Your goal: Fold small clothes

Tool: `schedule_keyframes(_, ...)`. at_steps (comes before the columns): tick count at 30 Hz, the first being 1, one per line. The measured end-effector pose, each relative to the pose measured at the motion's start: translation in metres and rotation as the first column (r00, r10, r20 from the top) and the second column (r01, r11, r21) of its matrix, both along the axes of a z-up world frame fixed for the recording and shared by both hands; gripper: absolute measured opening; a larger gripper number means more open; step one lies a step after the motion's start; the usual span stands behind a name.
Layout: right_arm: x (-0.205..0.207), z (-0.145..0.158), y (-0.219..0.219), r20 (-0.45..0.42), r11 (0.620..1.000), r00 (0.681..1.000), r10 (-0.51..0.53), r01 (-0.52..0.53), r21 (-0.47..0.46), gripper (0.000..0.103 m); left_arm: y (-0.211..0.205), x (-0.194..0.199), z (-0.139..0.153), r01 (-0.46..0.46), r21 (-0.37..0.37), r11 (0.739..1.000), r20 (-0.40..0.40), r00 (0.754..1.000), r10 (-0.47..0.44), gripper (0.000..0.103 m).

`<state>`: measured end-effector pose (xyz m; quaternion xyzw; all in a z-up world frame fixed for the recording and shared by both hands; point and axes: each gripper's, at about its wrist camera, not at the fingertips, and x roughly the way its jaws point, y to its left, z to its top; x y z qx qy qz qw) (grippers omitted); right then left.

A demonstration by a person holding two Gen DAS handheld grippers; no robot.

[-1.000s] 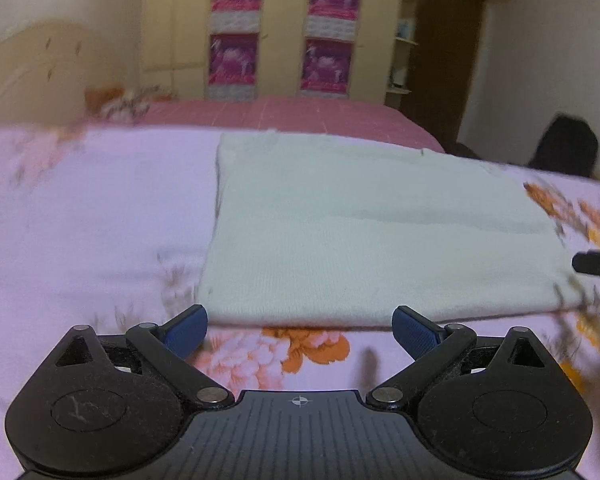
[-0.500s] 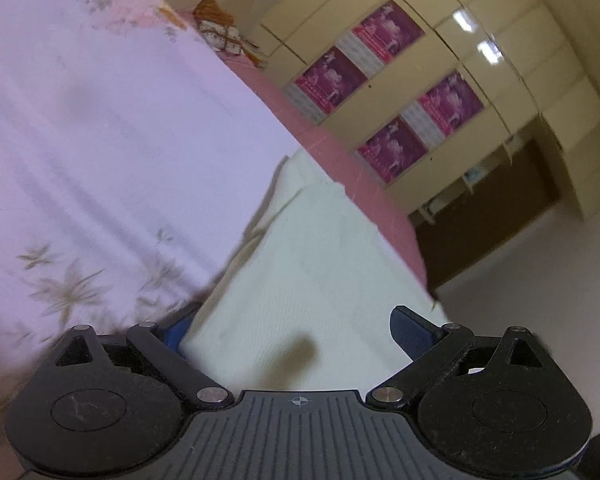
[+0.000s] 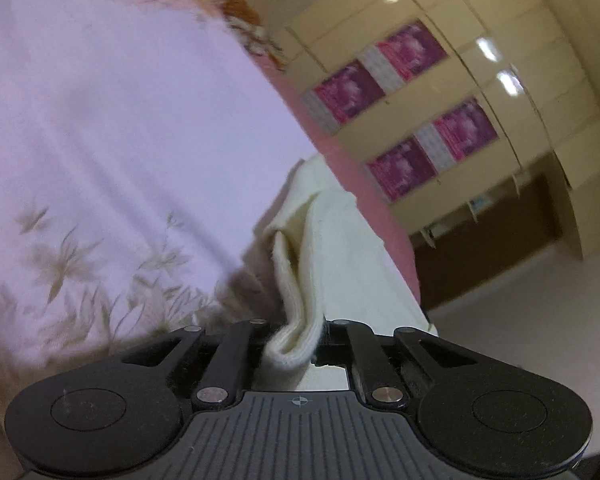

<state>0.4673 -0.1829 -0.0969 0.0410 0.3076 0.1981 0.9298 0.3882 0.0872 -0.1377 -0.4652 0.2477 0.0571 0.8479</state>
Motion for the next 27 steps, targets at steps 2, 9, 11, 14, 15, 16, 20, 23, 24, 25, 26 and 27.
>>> schedule_keyframes(2,-0.002,-0.002,-0.001,-0.004,1.0,1.0,0.007,-0.007,-0.004,0.009,-0.001,-0.008,-0.002,-0.019,-0.06,0.998,0.025,0.999,0.021,0.075)
schedule_keyframes(9,-0.004,-0.002,-0.008,-0.019,1.0,1.0,-0.003,0.003,0.01,0.009,-0.012,0.007,-0.004,-0.081,-0.046,0.996,0.07,0.994,0.084,0.08)
schedule_keyframes(11,-0.003,-0.002,-0.007,-0.014,1.0,1.0,0.0,0.0,0.011,0.009,-0.004,0.031,-0.007,-0.084,-0.078,0.993,0.044,0.995,0.087,0.045)
schedule_keyframes(14,0.0,-0.001,-0.002,-0.007,1.0,1.0,0.01,-0.01,0.013,0.009,0.003,0.063,-0.024,-0.08,-0.112,0.99,-0.044,0.996,0.075,0.006)
schedule_keyframes(15,0.002,-0.001,0.0,-0.007,1.0,1.0,0.013,-0.013,0.015,0.009,0.004,0.066,-0.026,-0.081,-0.116,0.99,-0.038,0.996,0.077,0.006)
schedule_keyframes(16,0.004,-0.002,0.002,-0.006,1.0,1.0,0.015,-0.015,0.011,0.008,0.004,0.067,-0.023,-0.075,-0.114,0.991,-0.023,0.997,0.073,0.006)
schedule_keyframes(20,0.01,-0.017,0.008,-0.052,0.998,0.999,0.009,-0.012,-0.058,0.002,-0.007,0.074,0.006,-0.018,-0.041,0.999,0.095,0.995,0.022,0.006)
schedule_keyframes(23,0.007,-0.02,0.008,-0.035,0.999,0.999,0.008,-0.01,-0.052,0.002,-0.029,0.094,0.036,0.108,0.073,0.991,0.129,0.985,-0.117,0.006)
schedule_keyframes(24,0.007,-0.02,0.006,-0.037,0.999,0.999,0.006,-0.007,-0.041,0.002,-0.042,0.102,0.048,0.15,0.123,0.981,0.136,0.977,-0.166,0.006)
schedule_keyframes(25,0.007,-0.021,0.004,-0.044,1.0,0.999,0.002,-0.003,-0.021,0.002,-0.054,0.11,0.059,0.194,0.162,0.967,0.135,0.967,-0.217,0.006)
schedule_keyframes(26,0.008,-0.021,0.0,-0.055,1.0,0.999,-0.002,0.003,0.003,0.001,-0.071,0.119,0.071,0.24,0.21,0.948,0.126,0.955,-0.27,0.006)
schedule_keyframes(27,0.01,-0.022,-0.005,-0.069,0.999,0.998,-0.007,0.009,0.034,0.001,-0.086,0.125,0.08,0.274,0.246,0.93,0.121,0.943,-0.31,0.006)
